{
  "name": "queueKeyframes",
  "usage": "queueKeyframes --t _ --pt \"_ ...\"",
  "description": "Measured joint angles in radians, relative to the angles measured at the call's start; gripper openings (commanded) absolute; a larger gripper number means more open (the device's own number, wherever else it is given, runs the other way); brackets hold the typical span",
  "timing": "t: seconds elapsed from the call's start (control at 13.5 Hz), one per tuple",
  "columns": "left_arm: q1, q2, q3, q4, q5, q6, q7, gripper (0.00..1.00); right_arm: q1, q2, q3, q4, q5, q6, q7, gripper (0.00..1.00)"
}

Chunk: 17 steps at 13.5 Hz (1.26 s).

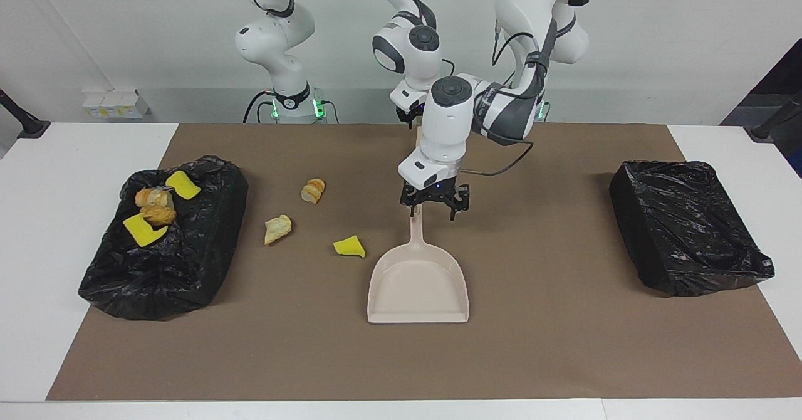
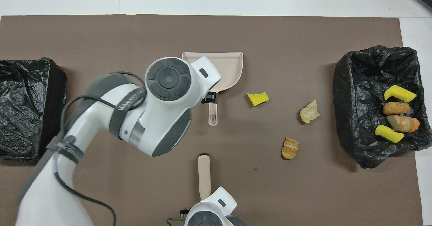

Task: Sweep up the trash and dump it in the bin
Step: 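Grasp the dustpan with the left gripper while the right gripper grasps the brush, then sweep the yellow sponge and roll into the dustpan with the right gripper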

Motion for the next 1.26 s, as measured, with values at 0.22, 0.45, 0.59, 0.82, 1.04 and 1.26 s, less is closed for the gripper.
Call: queueKeyframes --t 0.22,0.45,0.59,0.82,1.04,1.26 --pt "-0.033 0.045 -0.001 -0.01 0.002 0.048 -0.029 1.0 0.0 0.0 0.0 0.0 0.002 -0.005 0.002 0.0" --pt "-0.055 0.071 0.0 -0.011 0.012 0.059 -0.037 0.95 -0.015 -0.024 -0.006 0.003 0.002 -0.11 0.004 0.0" --pt "-0.055 0.071 0.004 -0.011 0.053 0.061 -0.038 0.69 -0.081 -0.069 -0.009 0.004 0.002 -0.219 0.005 0.0" --pt "-0.054 0.071 0.009 -0.01 0.072 0.067 -0.038 0.2 -0.22 -0.147 -0.014 0.004 -0.006 -0.342 -0.001 0.0" --pt "-0.053 0.071 0.011 -0.01 0.078 0.075 -0.038 0.0 -0.36 -0.205 -0.018 0.003 -0.036 -0.43 -0.007 0.0" --pt "-0.05 0.071 0.015 -0.009 0.109 0.091 -0.031 0.0 -0.524 -0.211 -0.02 -0.011 -0.104 -0.461 -0.011 0.0"
